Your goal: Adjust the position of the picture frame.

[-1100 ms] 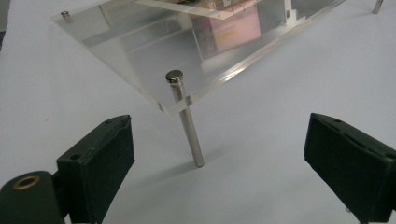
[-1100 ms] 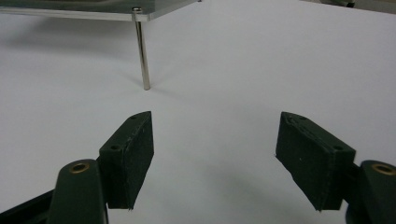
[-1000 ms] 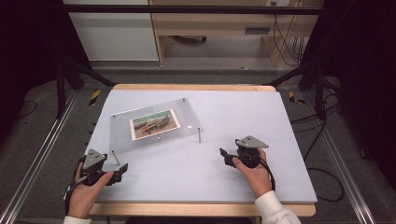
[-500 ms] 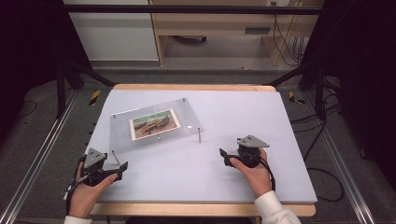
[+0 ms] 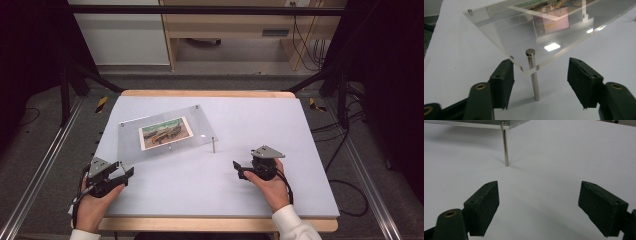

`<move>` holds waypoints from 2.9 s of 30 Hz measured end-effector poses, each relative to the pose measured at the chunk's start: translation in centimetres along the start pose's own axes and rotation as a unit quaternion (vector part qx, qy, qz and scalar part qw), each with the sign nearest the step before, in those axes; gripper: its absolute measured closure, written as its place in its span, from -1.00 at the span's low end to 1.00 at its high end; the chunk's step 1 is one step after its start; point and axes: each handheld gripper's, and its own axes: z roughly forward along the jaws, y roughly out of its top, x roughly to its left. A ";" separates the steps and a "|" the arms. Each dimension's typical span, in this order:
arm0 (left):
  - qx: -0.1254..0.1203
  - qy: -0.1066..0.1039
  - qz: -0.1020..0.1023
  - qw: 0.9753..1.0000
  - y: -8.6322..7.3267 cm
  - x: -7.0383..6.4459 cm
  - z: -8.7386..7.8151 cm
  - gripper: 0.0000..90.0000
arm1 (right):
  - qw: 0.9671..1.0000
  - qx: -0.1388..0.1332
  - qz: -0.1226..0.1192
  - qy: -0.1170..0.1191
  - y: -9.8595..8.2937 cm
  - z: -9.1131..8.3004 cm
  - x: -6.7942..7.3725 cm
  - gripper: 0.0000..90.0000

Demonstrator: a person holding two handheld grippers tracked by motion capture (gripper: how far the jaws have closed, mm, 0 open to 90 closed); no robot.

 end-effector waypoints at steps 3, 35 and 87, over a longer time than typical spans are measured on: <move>-0.007 0.002 -0.017 1.000 -0.1 0.4 0.2 0.10 | 1.000 0.003 -0.001 0.001 0.0 0.0 0.1 -0.61; -0.036 -0.039 -0.082 0.995 0.2 2.0 0.2 0.87 | 0.998 0.026 -0.048 0.033 2.9 2.8 3.6 -0.27; -0.063 -0.037 -0.077 0.994 1.2 1.9 1.2 0.86 | 0.997 -0.025 0.024 0.070 7.1 9.6 3.1 0.89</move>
